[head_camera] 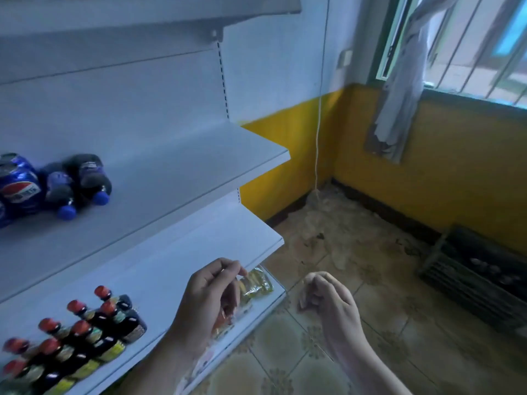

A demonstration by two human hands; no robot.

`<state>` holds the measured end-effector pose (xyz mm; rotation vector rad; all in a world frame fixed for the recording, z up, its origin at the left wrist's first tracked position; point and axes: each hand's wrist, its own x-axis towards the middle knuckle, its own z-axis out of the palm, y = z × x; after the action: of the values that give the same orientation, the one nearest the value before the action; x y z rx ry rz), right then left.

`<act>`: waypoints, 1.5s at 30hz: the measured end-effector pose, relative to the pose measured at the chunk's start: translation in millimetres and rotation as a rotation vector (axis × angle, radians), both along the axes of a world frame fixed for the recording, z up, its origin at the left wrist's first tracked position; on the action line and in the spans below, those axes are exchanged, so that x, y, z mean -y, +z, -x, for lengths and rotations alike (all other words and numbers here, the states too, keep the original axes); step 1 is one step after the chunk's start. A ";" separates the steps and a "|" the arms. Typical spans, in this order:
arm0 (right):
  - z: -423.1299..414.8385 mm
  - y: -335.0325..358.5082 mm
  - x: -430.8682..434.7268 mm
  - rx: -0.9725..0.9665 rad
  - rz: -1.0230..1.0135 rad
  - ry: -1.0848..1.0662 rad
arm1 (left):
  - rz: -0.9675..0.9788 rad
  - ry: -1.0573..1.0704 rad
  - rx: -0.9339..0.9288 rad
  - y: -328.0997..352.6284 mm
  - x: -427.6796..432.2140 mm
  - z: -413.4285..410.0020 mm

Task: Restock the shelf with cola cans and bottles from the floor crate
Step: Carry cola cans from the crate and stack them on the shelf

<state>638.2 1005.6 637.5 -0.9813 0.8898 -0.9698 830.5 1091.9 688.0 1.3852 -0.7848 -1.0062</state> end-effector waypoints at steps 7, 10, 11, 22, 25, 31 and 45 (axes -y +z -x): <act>118.4 -0.9 0.9 -0.156 0.062 -0.246 | -0.044 -0.262 -0.149 -9.7 70.2 92.8; 156.6 0.0 3.0 -0.133 0.046 -0.371 | -0.088 -0.362 -0.168 -15.5 99.2 126.5; 165.7 0.7 3.9 -0.142 0.048 -0.402 | -0.099 -0.388 -0.162 -17.5 108.6 136.5; 261.8 -23.9 58.6 -0.159 -0.081 -0.684 | -0.258 -0.678 -0.160 -48.6 244.9 255.6; 289.9 -28.3 96.9 -0.109 -0.173 -0.732 | -0.302 -0.737 -0.178 -53.0 292.2 286.0; 328.7 -19.1 196.4 -0.099 -0.225 -0.758 | -0.295 -0.850 -0.134 -48.9 390.9 339.0; 502.0 -54.3 295.6 -0.108 -0.352 -0.962 | -0.405 -0.961 -0.067 -74.8 530.5 526.9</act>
<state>136.2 710.0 583.2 -0.2619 1.6199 -1.4860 303.6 561.5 613.2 1.2829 -1.2871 -2.0289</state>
